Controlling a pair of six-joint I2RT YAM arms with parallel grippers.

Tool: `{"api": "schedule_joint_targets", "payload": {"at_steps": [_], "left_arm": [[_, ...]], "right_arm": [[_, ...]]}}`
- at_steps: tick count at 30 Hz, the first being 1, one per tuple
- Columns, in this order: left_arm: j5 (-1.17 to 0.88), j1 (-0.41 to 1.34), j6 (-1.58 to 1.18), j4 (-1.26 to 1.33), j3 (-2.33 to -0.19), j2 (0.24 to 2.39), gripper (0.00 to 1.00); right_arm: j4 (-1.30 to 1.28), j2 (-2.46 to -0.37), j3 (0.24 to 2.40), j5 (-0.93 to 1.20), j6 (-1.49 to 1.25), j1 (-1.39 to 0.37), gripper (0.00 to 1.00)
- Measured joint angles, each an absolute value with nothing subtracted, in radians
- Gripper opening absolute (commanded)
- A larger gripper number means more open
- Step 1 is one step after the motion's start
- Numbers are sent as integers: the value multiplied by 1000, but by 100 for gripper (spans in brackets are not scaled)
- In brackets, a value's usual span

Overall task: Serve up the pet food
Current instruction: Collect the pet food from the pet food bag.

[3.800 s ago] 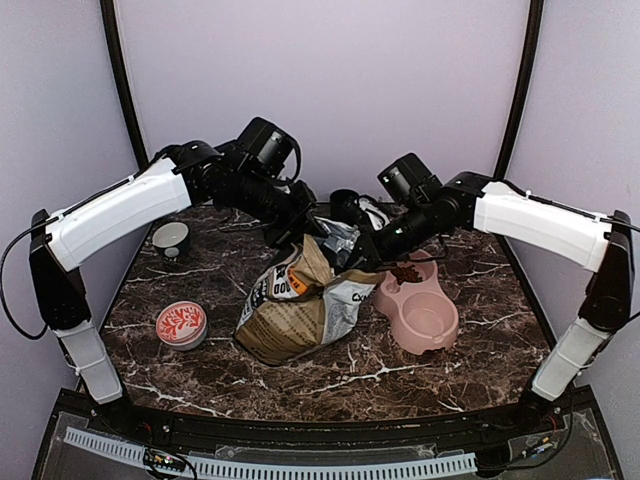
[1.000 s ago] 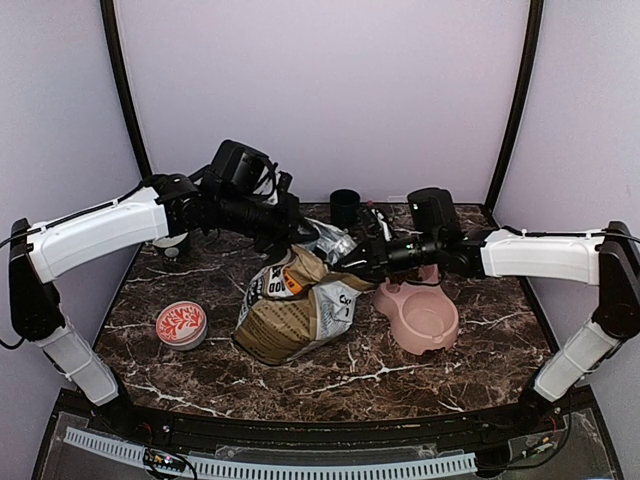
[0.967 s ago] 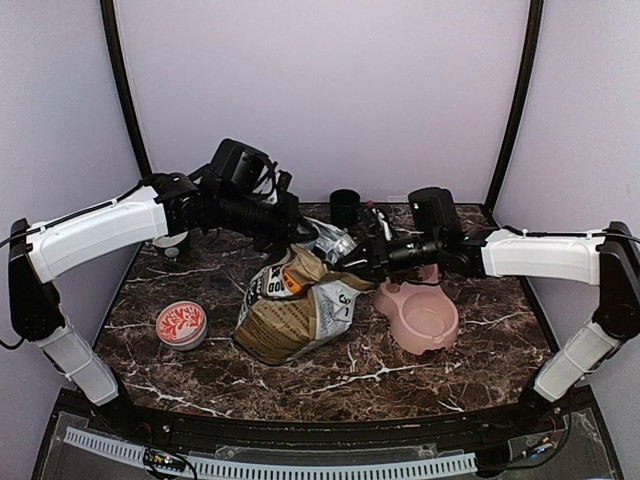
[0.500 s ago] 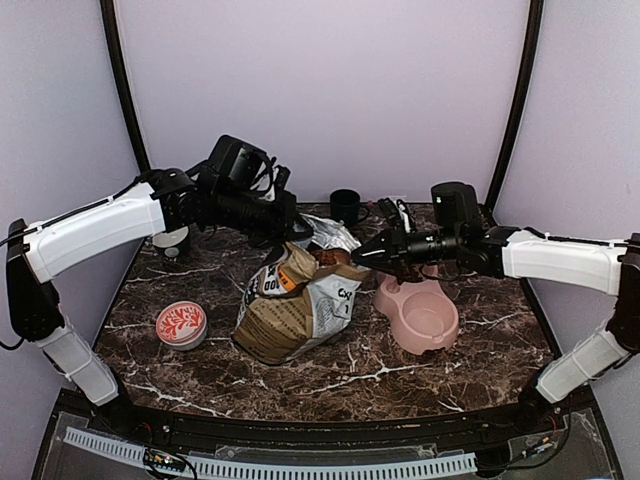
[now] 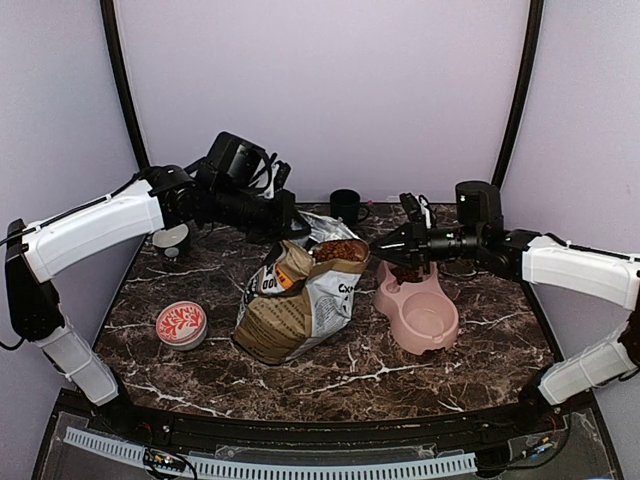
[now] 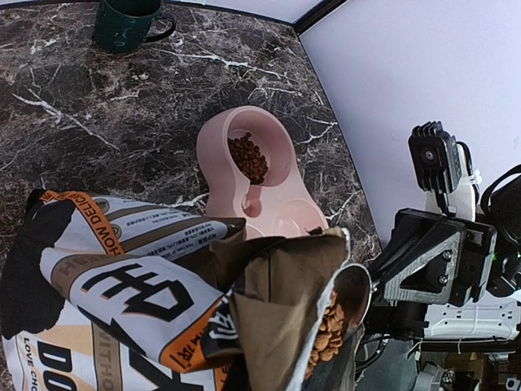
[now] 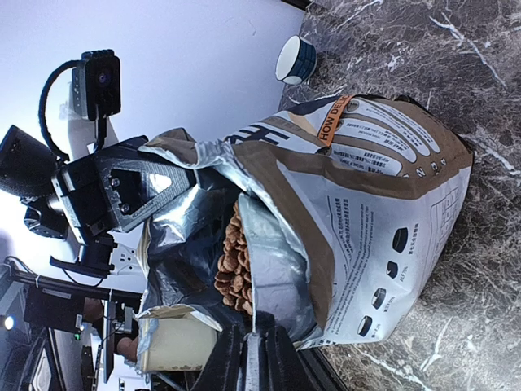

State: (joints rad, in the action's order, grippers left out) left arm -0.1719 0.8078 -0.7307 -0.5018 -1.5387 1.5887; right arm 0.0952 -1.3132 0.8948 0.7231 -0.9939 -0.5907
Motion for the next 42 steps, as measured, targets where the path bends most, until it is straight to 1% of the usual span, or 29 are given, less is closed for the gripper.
{"api": "schedule_joint_targets", "payload": {"at_steps": [9,11,17,23,34,42], "left_arm": [[-168,807,-706,-525,-1556,1590,0],[-168,807,-702,-525,-1556,1591,0],[-164,805,-692,-532,-1569,1599,0],[-163,805,-682,-553,-1591,1616,0],[-163,805,-672,-566,-1605,1624,0],[-167,805,-670,-567,-1605,1625,0]], "right_arm": [[125,-1295,881,736,-1021,-573,0],[79,-1295,898,732,-983,-573,0],[-197,-1299,1069,660,-811,-577,0],[-301,-1295,1118,632,-736,-577,0],[-298,-1295,1102,644,-757,-576,0],[-135,-1294,994,701,-882,-574,0]]}}
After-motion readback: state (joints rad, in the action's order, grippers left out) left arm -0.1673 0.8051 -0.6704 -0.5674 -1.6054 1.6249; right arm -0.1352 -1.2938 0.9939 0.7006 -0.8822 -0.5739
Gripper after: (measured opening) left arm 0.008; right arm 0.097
